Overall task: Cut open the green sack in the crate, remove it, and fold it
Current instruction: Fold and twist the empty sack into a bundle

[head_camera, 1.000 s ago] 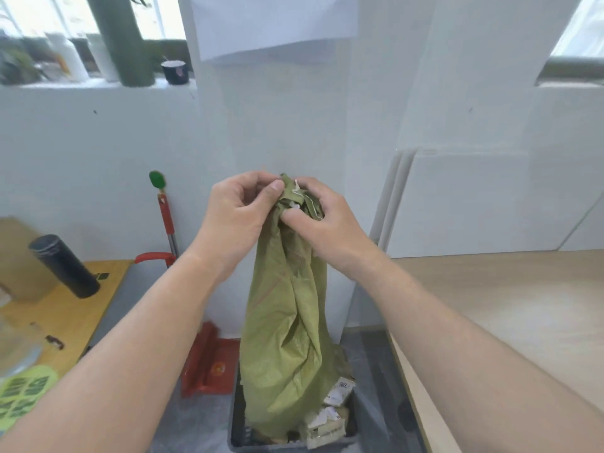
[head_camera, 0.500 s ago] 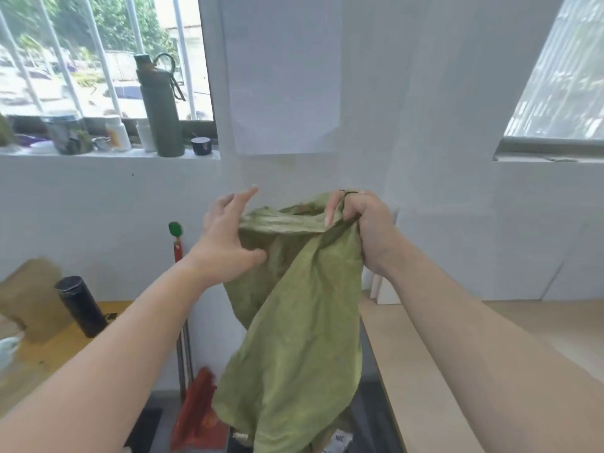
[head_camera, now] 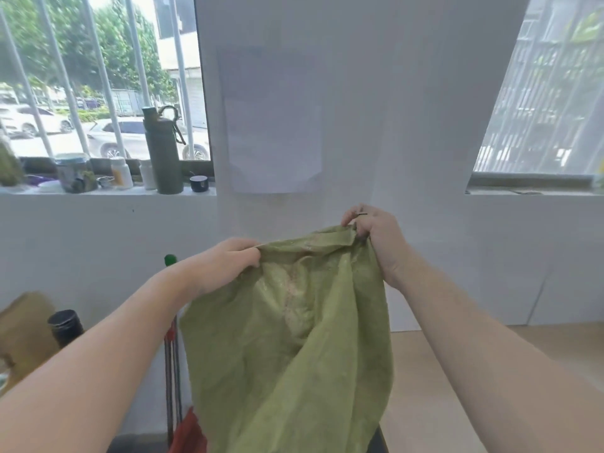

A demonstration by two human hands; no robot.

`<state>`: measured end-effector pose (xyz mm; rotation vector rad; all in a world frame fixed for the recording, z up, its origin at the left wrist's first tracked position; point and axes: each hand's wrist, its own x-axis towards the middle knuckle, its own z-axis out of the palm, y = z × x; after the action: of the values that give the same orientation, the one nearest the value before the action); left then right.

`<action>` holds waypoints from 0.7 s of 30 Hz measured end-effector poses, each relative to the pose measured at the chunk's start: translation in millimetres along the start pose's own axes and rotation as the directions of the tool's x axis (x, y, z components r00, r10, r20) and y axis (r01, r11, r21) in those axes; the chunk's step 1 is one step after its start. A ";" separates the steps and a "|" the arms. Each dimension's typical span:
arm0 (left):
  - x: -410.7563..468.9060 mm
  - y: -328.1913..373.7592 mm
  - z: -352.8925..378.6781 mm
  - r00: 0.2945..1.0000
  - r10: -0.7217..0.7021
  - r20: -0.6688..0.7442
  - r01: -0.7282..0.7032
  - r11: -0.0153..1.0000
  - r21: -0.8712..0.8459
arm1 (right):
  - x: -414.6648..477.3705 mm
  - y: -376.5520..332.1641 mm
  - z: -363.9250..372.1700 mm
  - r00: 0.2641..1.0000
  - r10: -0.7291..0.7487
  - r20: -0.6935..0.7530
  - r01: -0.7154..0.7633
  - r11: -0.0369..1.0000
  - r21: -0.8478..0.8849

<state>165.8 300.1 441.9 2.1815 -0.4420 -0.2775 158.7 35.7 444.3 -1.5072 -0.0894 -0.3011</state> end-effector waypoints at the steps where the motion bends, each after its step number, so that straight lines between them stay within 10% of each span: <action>1: -1.4 4.6 -0.3 1.000 0.014 -0.024 -0.015 1.000 -0.015 | 1.0 0.0 -0.5 0.998 -0.033 -0.061 0.027 0.994 -0.105; 4: -2.8 17.4 -0.7 0.991 0.001 -0.133 -0.010 0.998 -0.066 | 2.9 1.9 -0.5 0.985 -0.140 -0.098 0.079 0.880 -0.469; 7: -3.4 28.1 -1.4 0.981 -0.042 -0.190 0.011 0.987 -0.161 | -7.6 -0.2 8.6 0.882 -0.467 -0.067 0.220 0.533 -0.817; 10: -3.4 36.3 -3.8 0.968 -0.090 -0.233 0.020 0.958 -0.287 | -25.8 0.7 25.5 0.673 -0.686 0.277 0.553 0.216 -0.805; 12: -5.4 42.7 -3.5 0.969 -0.095 -0.227 0.012 0.939 -0.343 | -31.9 9.7 34.8 0.672 -0.570 0.473 0.619 0.081 -0.781; 21: -10.7 51.6 0.5 0.989 -0.095 -0.112 0.030 0.878 -0.477 | -20.6 32.8 56.8 0.741 -0.341 0.578 0.626 0.040 -0.779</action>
<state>144.8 275.2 483.4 1.7177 -0.1991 -0.2442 154.4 95.9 411.4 -2.8061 -0.8012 -0.8682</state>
